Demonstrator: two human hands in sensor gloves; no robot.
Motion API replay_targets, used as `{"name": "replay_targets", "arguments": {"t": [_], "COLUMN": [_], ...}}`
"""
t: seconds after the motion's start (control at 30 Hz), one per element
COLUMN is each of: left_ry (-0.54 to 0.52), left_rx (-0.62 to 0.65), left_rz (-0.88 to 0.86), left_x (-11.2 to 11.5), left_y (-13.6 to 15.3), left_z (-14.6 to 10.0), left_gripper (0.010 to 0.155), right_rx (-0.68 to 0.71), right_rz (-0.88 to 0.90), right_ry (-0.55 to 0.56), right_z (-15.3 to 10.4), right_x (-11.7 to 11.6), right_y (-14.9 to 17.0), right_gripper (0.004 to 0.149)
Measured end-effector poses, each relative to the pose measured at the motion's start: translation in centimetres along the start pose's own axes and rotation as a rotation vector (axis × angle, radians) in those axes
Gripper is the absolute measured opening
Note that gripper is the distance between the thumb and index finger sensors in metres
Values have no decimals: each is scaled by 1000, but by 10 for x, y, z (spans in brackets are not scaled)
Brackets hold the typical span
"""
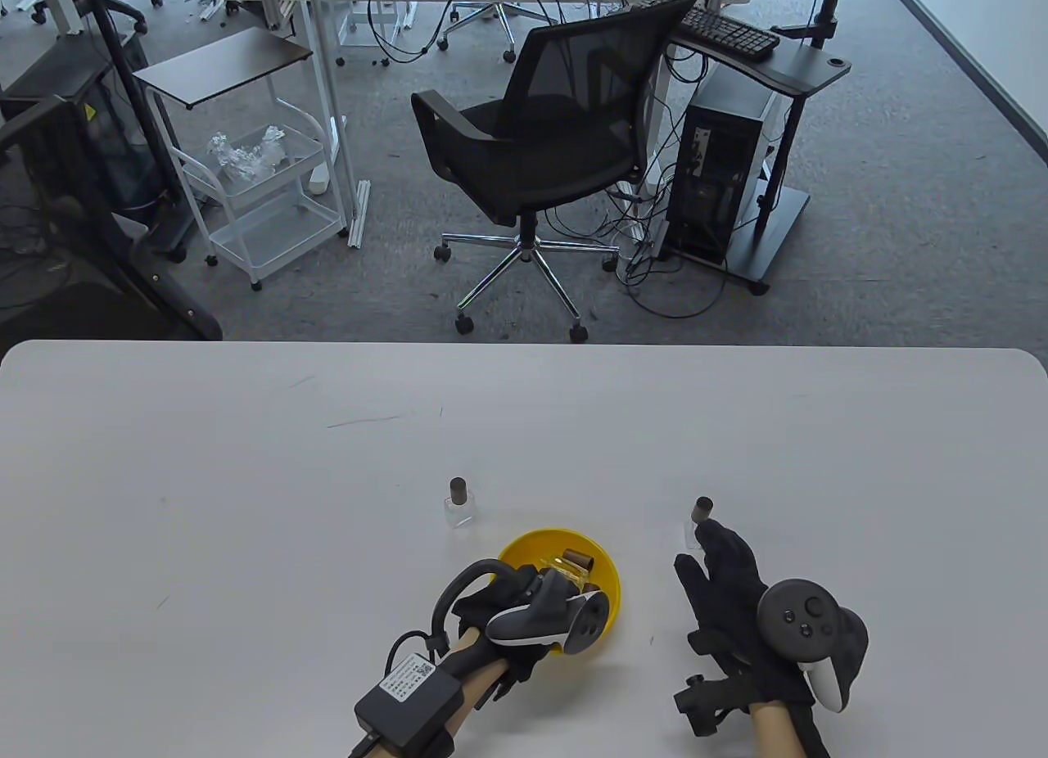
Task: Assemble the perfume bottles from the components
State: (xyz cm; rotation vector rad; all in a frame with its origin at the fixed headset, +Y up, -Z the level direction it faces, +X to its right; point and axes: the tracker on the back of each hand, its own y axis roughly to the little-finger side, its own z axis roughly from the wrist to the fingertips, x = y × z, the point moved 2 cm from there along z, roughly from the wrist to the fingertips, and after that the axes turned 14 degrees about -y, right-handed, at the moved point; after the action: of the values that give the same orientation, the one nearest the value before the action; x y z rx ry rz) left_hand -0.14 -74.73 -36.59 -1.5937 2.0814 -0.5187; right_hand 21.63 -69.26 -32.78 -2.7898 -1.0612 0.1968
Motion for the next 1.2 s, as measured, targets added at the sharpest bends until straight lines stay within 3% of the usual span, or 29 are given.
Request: {"name": "replay_targets", "arguments": {"t": [0.57, 0.93, 1.2], "left_ry": [102, 70, 11], "left_rx": [-50, -33, -26], "left_rz": [-122, -137, -183], "left_x": [7, 6, -14], "left_y": [4, 5, 8], "left_z": [5, 5, -3], "left_gripper": [63, 64, 66], "right_rx": [-11, -15, -17], "right_rz": [-2, 12, 14], "right_ry": [-4, 8, 13], "right_z": [0, -1, -2], "right_x": [0, 3, 4], "right_y": [2, 3, 5], "right_gripper": [60, 60, 60]}}
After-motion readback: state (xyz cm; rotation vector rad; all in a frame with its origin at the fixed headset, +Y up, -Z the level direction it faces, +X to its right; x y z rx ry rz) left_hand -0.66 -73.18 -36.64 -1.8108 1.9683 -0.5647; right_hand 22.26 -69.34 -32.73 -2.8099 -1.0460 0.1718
